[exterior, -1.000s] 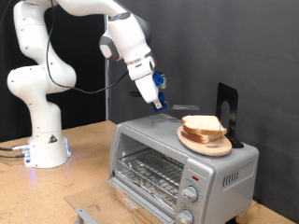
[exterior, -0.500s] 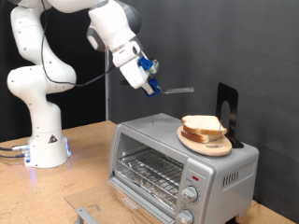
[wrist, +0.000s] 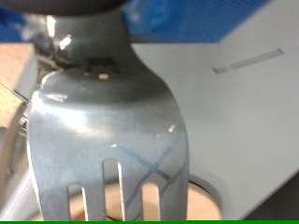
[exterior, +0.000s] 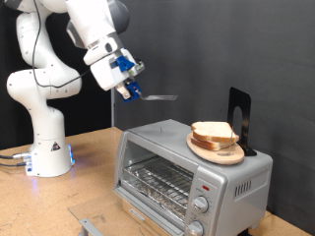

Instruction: Make a piece of toast with the oven

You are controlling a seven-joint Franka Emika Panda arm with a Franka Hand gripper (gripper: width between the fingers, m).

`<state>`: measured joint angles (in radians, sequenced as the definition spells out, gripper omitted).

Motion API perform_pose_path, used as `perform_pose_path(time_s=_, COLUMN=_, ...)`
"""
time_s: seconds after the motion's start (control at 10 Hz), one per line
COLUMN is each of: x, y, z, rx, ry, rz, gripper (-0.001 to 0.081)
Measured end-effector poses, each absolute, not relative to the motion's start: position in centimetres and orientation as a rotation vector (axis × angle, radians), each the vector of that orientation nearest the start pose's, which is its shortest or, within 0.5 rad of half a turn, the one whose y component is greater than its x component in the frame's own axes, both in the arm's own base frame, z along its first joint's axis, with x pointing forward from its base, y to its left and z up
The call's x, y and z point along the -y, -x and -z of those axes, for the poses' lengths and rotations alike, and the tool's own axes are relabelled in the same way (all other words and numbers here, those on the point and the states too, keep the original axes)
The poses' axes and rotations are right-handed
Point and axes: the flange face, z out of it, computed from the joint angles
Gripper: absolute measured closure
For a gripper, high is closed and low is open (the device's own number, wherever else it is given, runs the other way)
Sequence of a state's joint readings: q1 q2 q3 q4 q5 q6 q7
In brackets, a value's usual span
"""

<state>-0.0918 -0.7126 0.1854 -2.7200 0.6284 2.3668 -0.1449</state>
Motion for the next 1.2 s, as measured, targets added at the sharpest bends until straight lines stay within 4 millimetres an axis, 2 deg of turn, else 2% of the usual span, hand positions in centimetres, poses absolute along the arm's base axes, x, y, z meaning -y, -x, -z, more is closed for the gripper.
perform_pose_path(time_s=0.2, x=-1.5, y=-36.3, z=-45.9, rx=-0.227, ry=2.705, rz=0.515, gripper=0.0407)
perform_pose_path(time_s=0.6, x=1.2, y=-37.6, z=-43.5, rx=-0.246, ry=2.723, rz=0.492, gripper=0.0407)
perform_pose_path(time_s=0.9, x=1.9, y=-38.5, z=-42.3, rx=-0.225, ry=2.735, rz=0.481, gripper=0.0406)
perform_pose_path(time_s=1.2, x=1.5, y=-38.5, z=-42.1, rx=-0.222, ry=2.747, rz=0.463, gripper=0.0407)
